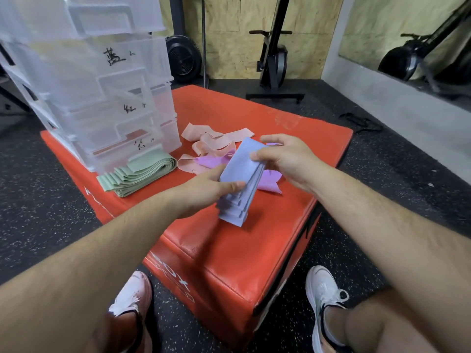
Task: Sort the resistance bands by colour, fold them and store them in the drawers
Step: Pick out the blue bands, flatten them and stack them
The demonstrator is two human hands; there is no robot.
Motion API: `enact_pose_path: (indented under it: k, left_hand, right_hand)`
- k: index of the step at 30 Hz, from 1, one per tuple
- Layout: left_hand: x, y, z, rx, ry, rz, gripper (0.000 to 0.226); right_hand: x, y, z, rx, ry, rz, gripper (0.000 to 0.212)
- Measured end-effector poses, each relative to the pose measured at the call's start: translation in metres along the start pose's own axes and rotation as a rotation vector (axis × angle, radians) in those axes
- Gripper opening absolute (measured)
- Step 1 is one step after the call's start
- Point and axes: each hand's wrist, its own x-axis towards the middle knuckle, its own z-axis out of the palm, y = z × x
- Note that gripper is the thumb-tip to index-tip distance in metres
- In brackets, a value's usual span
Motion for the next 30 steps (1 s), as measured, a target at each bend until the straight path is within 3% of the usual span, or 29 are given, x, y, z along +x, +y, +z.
enact_pose_path:
  k: [3,7,11,13,17,21,25,30]
  left_hand:
    - [0.013,0.009,0.011,-0.073,0.038,0.012,0.035]
    - [0.031,0.022,0.032,-0.152,0.026,0.036,0.038]
    - [0.049,0.029,0.048,-0.239,0.012,0.014,0.053]
    - [0.057,0.033,0.053,-0.263,0.052,0.011,0.061]
    - [0.063,0.038,0.059,-0.371,0.043,-0.001,0.049]
    - [0.066,0.039,0.062,-0.379,0.126,-0.007,0.035]
    - [0.063,0.042,0.062,-0.397,0.174,-0.02,0.033]
    - [0.055,0.044,0.047,-0.394,0.237,-0.004,0.032]
  right_hand:
    - [0.002,0.008,-0.008,0.162,-0.05,0.118,0.019]
    - [0.001,0.023,-0.022,0.131,-0.119,0.235,0.029]
    - [0.005,0.019,-0.044,0.174,-0.061,0.138,0.025]
    - [0.007,0.015,-0.05,0.195,0.02,0.091,0.034]
    - [0.013,0.013,-0.05,0.177,0.094,0.043,0.048]
    - [0.013,0.015,-0.05,0.17,0.041,0.028,0.046]
    - [0.014,0.019,-0.05,0.096,-0.103,0.043,0.046]
    - [0.021,0.013,-0.033,0.05,-0.156,-0.018,0.043]
